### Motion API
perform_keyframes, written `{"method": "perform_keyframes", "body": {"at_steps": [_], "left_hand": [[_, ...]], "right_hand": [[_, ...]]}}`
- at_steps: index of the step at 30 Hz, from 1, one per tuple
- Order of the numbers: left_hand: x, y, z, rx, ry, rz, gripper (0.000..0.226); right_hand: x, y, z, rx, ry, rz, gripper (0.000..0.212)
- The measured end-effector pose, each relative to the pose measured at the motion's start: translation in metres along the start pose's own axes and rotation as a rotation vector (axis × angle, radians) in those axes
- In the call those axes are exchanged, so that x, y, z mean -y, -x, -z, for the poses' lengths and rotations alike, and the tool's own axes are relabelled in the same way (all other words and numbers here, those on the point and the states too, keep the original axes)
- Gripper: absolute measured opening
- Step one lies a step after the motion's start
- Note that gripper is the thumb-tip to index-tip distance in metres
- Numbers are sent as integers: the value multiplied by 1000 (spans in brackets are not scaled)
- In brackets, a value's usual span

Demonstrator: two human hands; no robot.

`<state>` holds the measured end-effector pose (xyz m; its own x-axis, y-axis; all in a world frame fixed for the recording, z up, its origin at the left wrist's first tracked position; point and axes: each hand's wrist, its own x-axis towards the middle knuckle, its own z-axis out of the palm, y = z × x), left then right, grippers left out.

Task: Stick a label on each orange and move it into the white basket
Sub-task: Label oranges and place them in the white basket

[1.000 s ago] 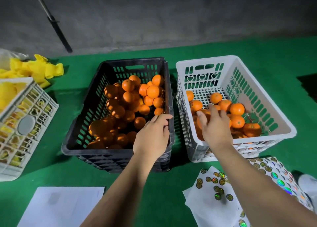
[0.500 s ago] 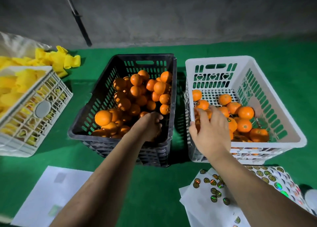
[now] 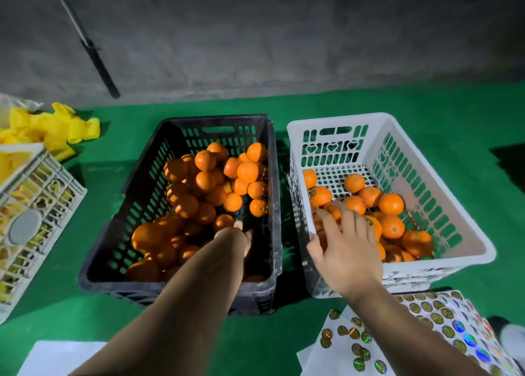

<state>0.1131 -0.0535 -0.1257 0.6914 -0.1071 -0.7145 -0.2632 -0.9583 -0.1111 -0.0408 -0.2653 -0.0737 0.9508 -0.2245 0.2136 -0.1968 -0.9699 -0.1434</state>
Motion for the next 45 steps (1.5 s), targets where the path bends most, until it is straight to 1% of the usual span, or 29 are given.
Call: {"method": "perform_keyframes", "body": {"at_steps": [1,3,5,7,8,10,11,12,14,17,20,21,23,24,25,27,28,30,33,35,36,38,40,42,45], "left_hand": [[-1,-1,1,19,-63,-11,82],[-6,0,4,31,-62,-46,84],[-12,5,9,2,-61,-81,84],[-13,9,13,-39,-101,-102,94],[-11,11,15,-46,-115,-108,93],[-6,18,21,-98,-83,-103,79],[-2,24,25,-137,-31,-108,72],[4,30,29,-177,58,-127,70],[16,44,38,-271,310,-172,74],[32,81,44,-509,702,-250,71],[34,138,35,-727,1075,-423,59],[30,157,27,-764,1149,-473,59],[18,190,8,-843,1192,-550,63],[9,204,-6,-881,1183,-604,64],[0,213,-22,-885,1189,-671,67],[-20,223,-61,-765,1226,-787,76],[-28,223,-82,-687,1222,-808,81],[-40,214,-122,-534,1190,-808,86],[-52,186,-176,-362,1107,-777,79],[-56,166,-206,-303,1056,-762,75],[-58,157,-217,-276,1017,-762,73],[-61,146,-230,-206,932,-770,69],[-65,140,-237,-130,843,-786,69],[-67,137,-241,-55,724,-788,72],[-68,130,-245,-8,608,-747,75]], "right_hand": [[0,0,0,-5,-1,-13,59],[1,1,1,1,-7,-44,59],[1,1,2,19,-1,-59,59],[1,0,3,29,2,-74,60],[1,-1,3,34,4,-78,60],[1,-1,3,40,12,-82,60],[1,-1,3,41,18,-85,60],[1,-1,3,43,27,-87,60],[2,-1,3,49,41,-95,60],[3,0,4,46,36,-101,59],[5,2,6,39,9,-98,56],[5,3,7,34,2,-89,54],[6,6,11,-12,-75,-48,50],[6,9,12,-56,-156,-15,48],[7,15,14,-101,-256,15,46],[5,38,12,-158,-428,49,44],[5,55,7,-171,-463,55,47],[4,99,-8,-182,-448,45,54],[-4,164,-38,-126,-343,-47,52],[-13,194,-58,-23,-276,-127,49],[-18,204,-68,50,-261,-133,45],[-26,214,-81,229,-324,-145,36],[-28,211,-88,400,-369,-196,35],[-26,199,-91,534,-313,-233,42],[-18,177,-93,721,-185,-250,62]]}}
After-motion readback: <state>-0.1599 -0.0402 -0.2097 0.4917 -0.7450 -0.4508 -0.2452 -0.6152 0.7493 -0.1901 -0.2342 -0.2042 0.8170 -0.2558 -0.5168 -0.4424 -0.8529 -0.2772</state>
